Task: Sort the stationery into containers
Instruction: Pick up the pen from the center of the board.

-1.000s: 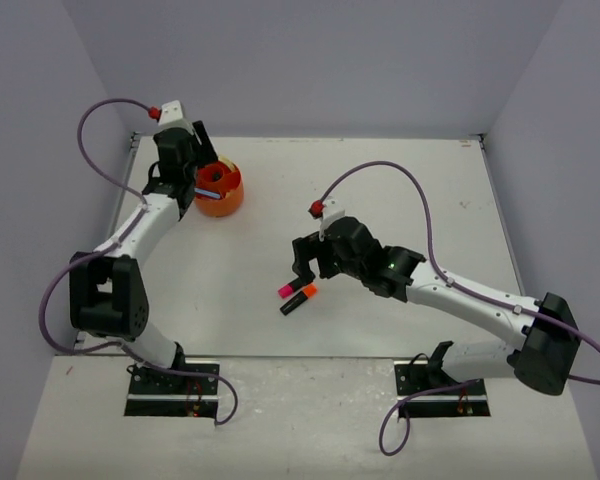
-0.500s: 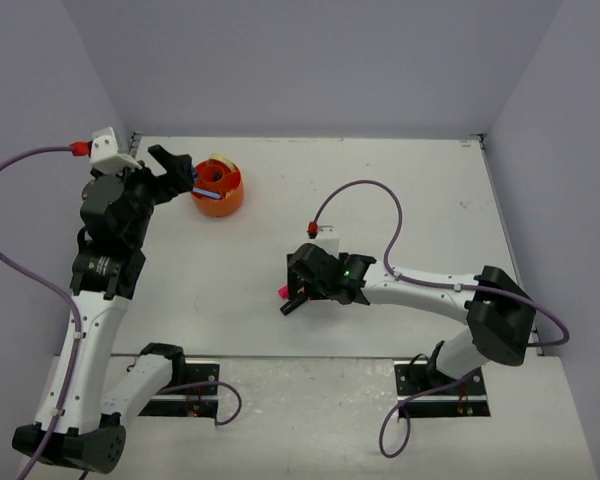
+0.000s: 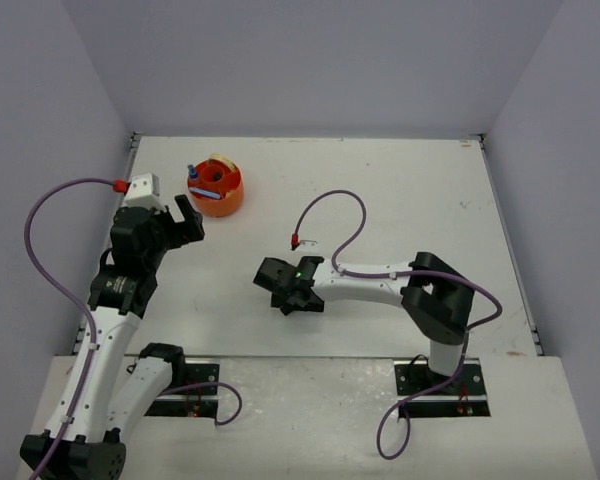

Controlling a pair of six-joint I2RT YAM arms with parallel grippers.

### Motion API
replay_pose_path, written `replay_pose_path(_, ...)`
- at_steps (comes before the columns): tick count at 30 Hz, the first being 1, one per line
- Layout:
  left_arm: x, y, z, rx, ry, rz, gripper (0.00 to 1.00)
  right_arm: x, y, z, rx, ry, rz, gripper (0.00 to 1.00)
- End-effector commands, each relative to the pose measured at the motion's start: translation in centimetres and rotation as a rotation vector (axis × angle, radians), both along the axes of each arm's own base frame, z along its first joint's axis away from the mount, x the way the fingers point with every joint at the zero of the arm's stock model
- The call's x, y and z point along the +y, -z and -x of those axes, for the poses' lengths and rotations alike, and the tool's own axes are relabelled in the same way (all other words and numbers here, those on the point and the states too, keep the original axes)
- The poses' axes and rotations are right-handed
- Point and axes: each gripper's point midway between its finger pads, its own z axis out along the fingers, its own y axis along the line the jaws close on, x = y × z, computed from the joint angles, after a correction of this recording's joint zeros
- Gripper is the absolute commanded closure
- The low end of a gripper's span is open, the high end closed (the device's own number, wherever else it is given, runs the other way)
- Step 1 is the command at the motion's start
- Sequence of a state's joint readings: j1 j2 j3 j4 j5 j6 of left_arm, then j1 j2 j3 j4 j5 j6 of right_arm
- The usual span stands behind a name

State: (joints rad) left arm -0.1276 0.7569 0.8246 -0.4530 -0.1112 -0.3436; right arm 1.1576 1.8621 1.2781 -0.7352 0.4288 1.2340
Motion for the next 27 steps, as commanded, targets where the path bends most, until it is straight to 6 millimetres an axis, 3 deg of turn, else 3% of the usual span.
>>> replay_pose_path(1, -0.6, 0.8, 0.1, -0.005, 0.057, -0.025, 0.0, -0.7, -0.8, -0.7, -0.039, 0.097, 0.004, 0.27)
replay_pose_path(6, -1.0, 1.1, 0.1, -0.003, 0.079, -0.018, 0.0, -0.3, -1.0, -1.2, -0.056, 0.1, -0.006, 0.28)
replay_pose_path(19, -1.5, 1.4, 0.1, 0.004, 0.103, -0.013, 0.0, 0.7, 2.9, -0.9, -0.001, 0.094, 0.019, 0.36)
replay_pose_path(24, -1.5, 1.4, 0.1, 0.003, 0.107, -0.012, 0.0, -0.5, 3.9, -0.1, 0.018, 0.1, 0.034, 0.55)
replay_pose_path(26, -1.7, 1.3, 0.2, 0.002, 0.117, -0.004, 0.0, -1.4, 3.6, 0.1, 0.006, 0.106, 0.031, 0.7)
replay_pose_path(27, -2.1, 1.3, 0.2, 0.004, 0.134, 0.006, 0.0, -1.7, 3.4, 0.1, 0.0, 0.11, 0.03, 0.84)
